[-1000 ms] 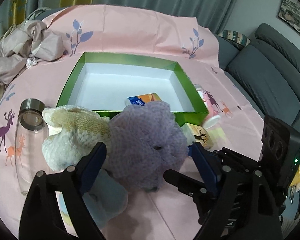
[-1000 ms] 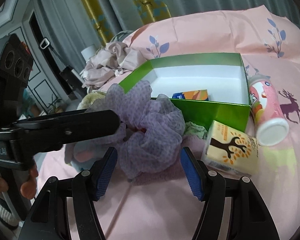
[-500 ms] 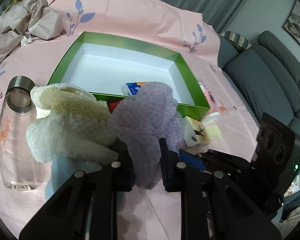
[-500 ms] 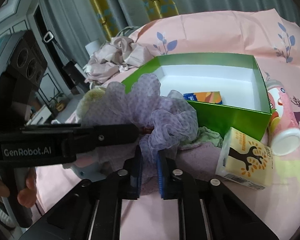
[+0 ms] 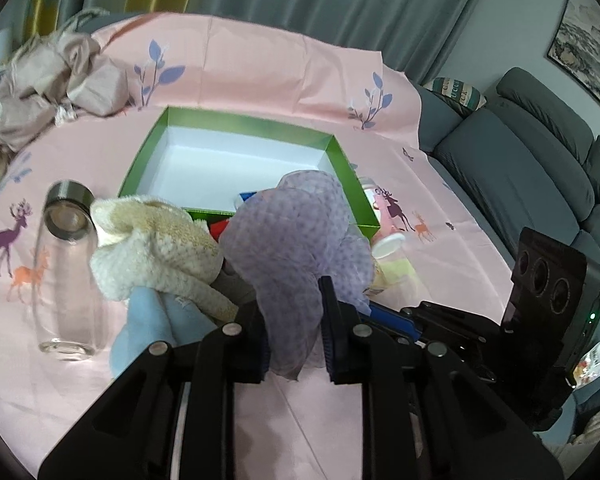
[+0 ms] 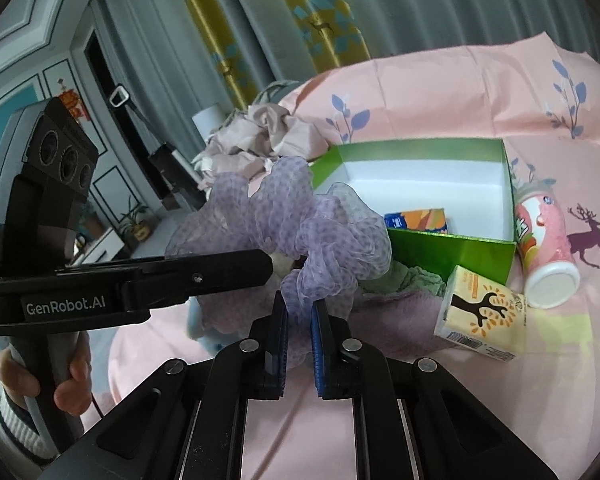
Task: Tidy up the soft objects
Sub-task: 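Lift the purple bath puff and carry it over the green box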
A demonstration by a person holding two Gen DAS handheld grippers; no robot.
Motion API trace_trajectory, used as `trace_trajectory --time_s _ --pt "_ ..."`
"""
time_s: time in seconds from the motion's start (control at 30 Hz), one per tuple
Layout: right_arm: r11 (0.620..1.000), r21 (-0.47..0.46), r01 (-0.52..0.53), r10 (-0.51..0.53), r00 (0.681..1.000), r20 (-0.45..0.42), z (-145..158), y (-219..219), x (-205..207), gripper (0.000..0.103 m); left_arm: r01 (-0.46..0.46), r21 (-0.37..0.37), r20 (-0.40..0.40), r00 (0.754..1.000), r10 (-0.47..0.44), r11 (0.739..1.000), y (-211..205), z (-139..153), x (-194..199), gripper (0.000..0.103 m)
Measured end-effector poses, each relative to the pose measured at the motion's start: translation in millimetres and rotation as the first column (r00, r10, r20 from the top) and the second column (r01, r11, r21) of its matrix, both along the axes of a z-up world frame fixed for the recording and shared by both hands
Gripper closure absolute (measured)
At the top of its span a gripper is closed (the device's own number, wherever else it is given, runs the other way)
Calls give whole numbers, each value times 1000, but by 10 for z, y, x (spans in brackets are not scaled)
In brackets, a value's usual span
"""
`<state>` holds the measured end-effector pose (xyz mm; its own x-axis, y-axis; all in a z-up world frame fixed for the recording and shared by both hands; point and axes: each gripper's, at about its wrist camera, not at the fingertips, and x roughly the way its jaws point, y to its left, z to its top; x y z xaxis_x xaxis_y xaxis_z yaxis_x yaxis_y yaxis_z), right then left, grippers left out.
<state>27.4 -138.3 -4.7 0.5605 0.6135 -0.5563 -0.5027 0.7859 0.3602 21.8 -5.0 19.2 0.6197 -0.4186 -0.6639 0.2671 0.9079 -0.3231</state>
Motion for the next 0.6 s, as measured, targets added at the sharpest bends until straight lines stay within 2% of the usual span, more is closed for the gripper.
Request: trace_trajectory --time_s 0.27,0.6 --pt "1000 9 0 -1 998 59 228 -54 -170 92 -2 49 80 997 -1 999 -92 236 -142 85" --pt "1000 25 14 -17 991 130 513 -124 -228 92 7 65 151 988 -17 998 -136 479 -144 85"
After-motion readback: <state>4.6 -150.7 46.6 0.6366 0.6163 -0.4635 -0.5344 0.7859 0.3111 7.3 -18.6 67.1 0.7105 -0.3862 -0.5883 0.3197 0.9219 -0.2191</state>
